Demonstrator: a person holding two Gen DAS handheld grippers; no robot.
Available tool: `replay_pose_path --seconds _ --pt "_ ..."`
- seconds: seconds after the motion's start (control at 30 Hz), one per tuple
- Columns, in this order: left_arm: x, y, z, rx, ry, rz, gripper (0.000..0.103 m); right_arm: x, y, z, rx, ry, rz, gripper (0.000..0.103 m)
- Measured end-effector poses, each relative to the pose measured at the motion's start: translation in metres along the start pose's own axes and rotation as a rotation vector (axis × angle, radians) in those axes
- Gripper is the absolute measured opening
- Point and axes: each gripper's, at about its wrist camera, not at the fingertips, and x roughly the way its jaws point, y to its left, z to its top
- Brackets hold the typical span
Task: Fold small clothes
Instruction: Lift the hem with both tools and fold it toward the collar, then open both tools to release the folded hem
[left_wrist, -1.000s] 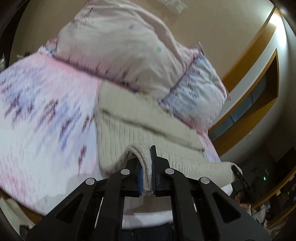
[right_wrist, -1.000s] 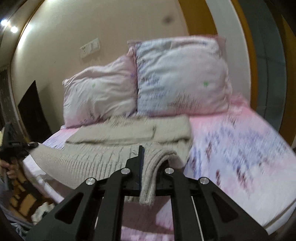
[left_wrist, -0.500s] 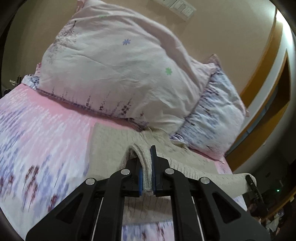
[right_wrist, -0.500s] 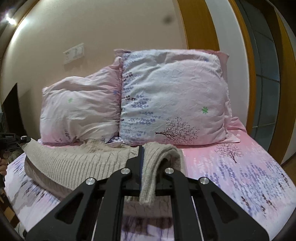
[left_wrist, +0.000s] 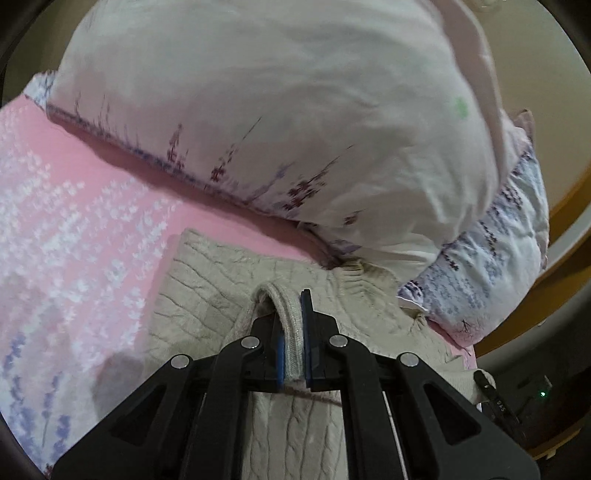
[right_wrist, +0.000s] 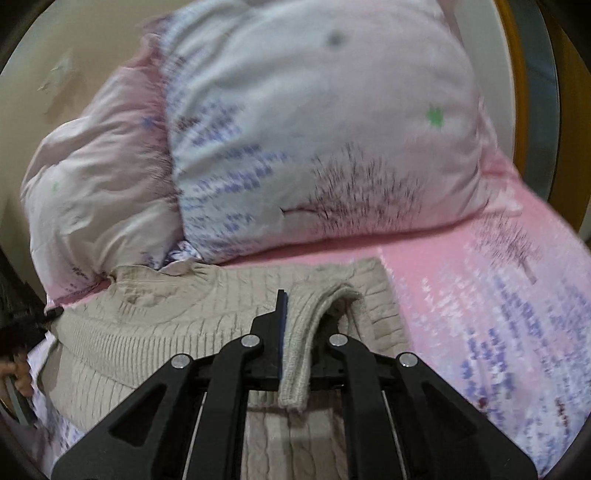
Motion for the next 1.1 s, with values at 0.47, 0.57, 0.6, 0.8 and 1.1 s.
replay_pose_path --seconds 0.47,0.57,0.6,0.8,1.1 --pt "0.032 0.007 0.012 -0.107 0.097 -0.046 0.015 0.04 -0.033 0.012 0.38 0.129 0.165 0.054" --pt "0.032 0.006 0.014 -0.112 0.087 -0.083 0.032 0.044 -0.032 0.013 0.39 0.133 0.157 0.058" --pt "0.032 0.005 0.015 -0.107 0.083 -0.094 0.04 0.044 -0.032 0.014 0.39 0.133 0.154 0.059" --pt "0.033 -0.008 0.018 -0.077 0.068 -0.1 0.062 0.044 -0.026 0.017 0.384 0.141 0.154 0.068" --pt "-0.025 -0.009 0.0 0.117 0.045 -0.047 0.064 -0.032 -0.042 0.009 0.243 0.074 0.028 0.048"
